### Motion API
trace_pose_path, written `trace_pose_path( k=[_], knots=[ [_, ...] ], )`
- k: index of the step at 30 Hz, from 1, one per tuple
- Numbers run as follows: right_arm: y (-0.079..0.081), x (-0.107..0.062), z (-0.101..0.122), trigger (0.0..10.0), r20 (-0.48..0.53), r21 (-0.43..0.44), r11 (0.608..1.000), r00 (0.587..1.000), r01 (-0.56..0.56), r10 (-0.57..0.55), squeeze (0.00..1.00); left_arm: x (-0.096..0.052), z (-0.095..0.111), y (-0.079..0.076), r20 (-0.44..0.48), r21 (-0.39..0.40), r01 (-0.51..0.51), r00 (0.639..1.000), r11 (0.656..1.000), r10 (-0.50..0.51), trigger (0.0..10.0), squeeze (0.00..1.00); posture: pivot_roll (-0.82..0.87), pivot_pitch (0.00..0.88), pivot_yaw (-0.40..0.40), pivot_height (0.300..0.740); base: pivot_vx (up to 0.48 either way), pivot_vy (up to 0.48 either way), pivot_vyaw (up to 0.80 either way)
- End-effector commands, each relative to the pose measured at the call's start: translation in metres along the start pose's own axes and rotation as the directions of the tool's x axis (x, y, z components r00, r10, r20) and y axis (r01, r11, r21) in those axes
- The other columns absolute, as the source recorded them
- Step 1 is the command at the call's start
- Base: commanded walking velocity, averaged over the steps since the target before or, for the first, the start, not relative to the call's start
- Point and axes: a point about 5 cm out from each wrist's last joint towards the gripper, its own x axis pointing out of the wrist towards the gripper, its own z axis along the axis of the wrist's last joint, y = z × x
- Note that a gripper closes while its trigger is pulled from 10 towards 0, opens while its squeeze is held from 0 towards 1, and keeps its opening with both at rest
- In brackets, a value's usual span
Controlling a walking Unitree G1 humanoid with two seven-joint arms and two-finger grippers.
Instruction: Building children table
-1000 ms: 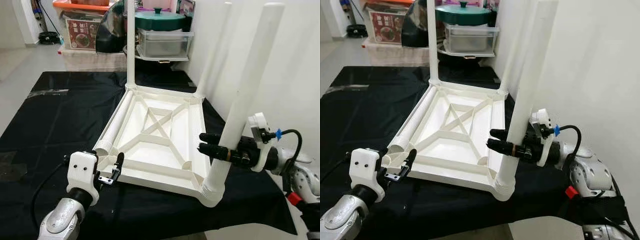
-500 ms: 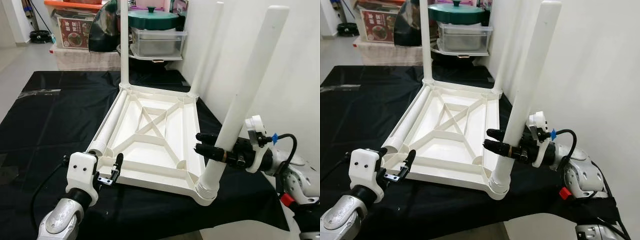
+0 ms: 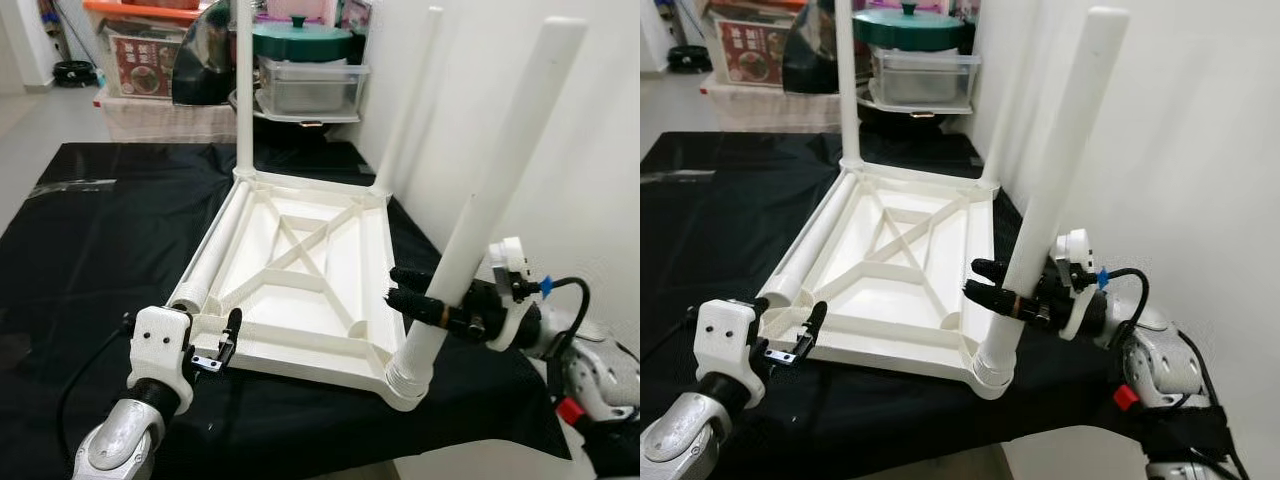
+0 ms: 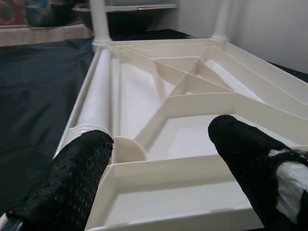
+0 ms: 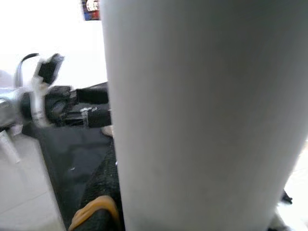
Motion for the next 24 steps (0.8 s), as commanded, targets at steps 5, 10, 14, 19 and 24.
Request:
trace_pose_path(
  k=[5,10,14,19,24],
  knots=[
    [0.019,0.019,-0.023,10.0,0.013,0.086,0.991,0.994,0.103,-0.104,0.0,0.002,-0.005,-0.002,-0.015,0.002,0.01,1.0,1.0,-0.01,10.0,0.0,0.04,0.0,-0.09,0.74,0.0,0.0,0.0],
    [0.024,0.024,-0.025,10.0,0.045,0.102,0.983,0.986,0.153,-0.159,0.0,0.002,-0.005,-0.002,-0.016,0.0,0.011,1.0,1.0,-0.011,10.0,0.0,0.04,0.0,-0.089,0.74,0.0,0.0,0.0],
    [0.035,0.043,-0.031,10.0,-0.044,0.039,0.974,0.974,0.224,-0.223,0.0,0.002,-0.007,-0.003,-0.019,-0.003,0.012,1.0,1.0,-0.012,10.0,0.0,0.03,0.0,-0.09,0.74,0.0,0.0,0.0],
    [0.041,0.06,-0.035,10.0,-0.1,0.005,0.945,0.94,0.327,-0.325,0.0,0.002,-0.008,-0.005,-0.02,-0.005,0.013,1.0,1.0,-0.013,10.0,0.0,0.03,0.0,-0.098,0.74,0.0,0.0,0.0],
    [0.048,0.075,-0.04,10.0,-0.17,-0.022,0.933,0.918,0.36,-0.358,0.0,0.003,-0.007,-0.005,-0.018,-0.006,0.009,1.0,1.0,-0.009,10.0,0.0,0.03,0.0,-0.101,0.74,0.0,0.0,0.0]
  ],
)
